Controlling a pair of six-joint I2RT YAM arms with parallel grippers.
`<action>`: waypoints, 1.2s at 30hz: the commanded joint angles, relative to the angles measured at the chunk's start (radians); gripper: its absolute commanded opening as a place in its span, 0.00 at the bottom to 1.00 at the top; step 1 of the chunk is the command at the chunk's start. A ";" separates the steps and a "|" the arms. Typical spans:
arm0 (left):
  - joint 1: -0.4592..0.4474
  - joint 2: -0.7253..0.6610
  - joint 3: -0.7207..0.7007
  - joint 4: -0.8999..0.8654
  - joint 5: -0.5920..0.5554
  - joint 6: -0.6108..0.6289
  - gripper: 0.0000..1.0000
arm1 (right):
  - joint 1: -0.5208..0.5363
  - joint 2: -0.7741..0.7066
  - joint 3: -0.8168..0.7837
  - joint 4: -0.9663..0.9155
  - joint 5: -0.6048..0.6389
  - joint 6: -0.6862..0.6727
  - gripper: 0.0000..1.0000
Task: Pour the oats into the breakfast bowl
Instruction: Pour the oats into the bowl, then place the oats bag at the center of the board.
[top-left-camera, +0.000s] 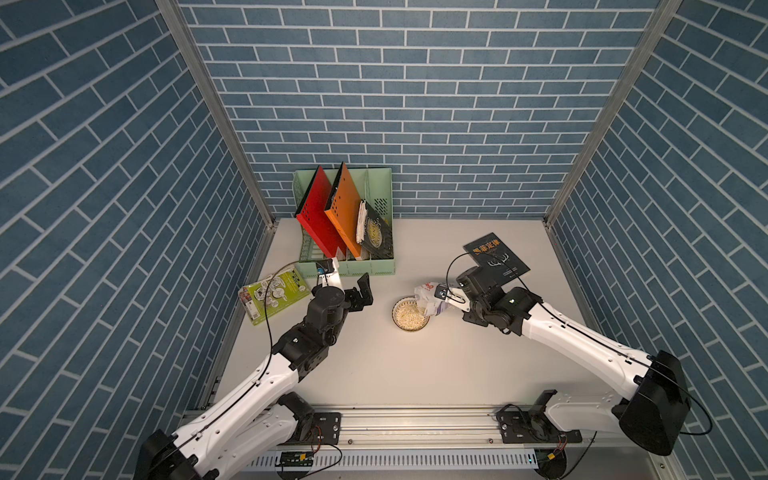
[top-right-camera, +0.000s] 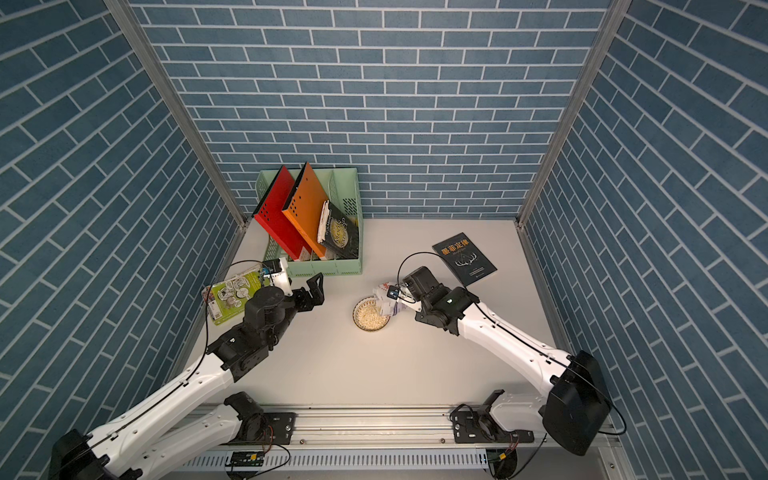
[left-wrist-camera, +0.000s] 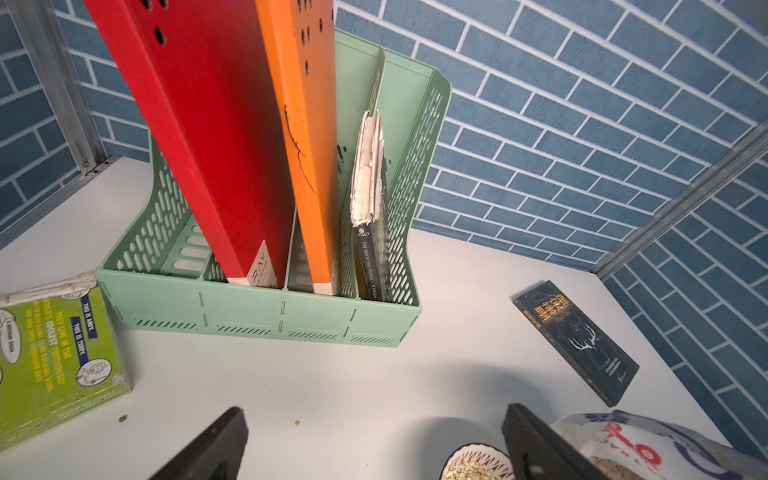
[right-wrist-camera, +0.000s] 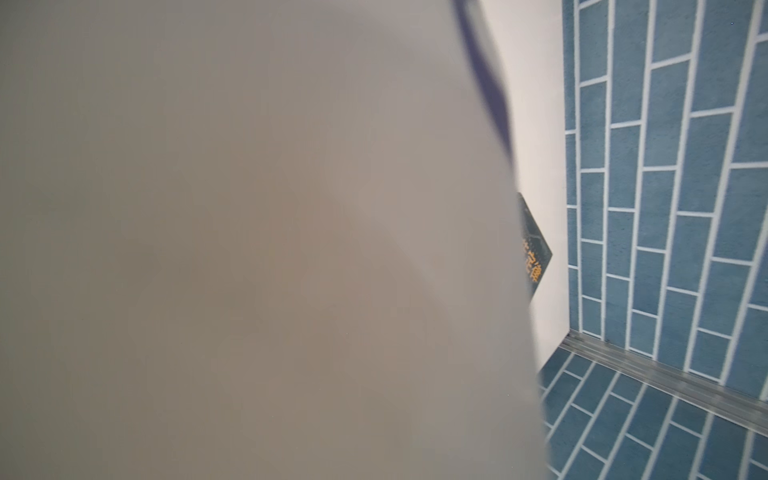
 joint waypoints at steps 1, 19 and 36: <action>0.020 0.007 0.053 0.019 0.077 0.056 1.00 | -0.044 -0.050 -0.015 0.063 -0.136 0.040 0.00; 0.078 -0.043 0.130 -0.021 0.225 0.079 0.99 | -0.424 -0.190 -0.202 0.353 -0.920 0.146 0.00; 0.082 -0.075 0.034 0.282 0.537 0.259 1.00 | -0.702 -0.298 -0.374 0.868 -1.389 0.503 0.00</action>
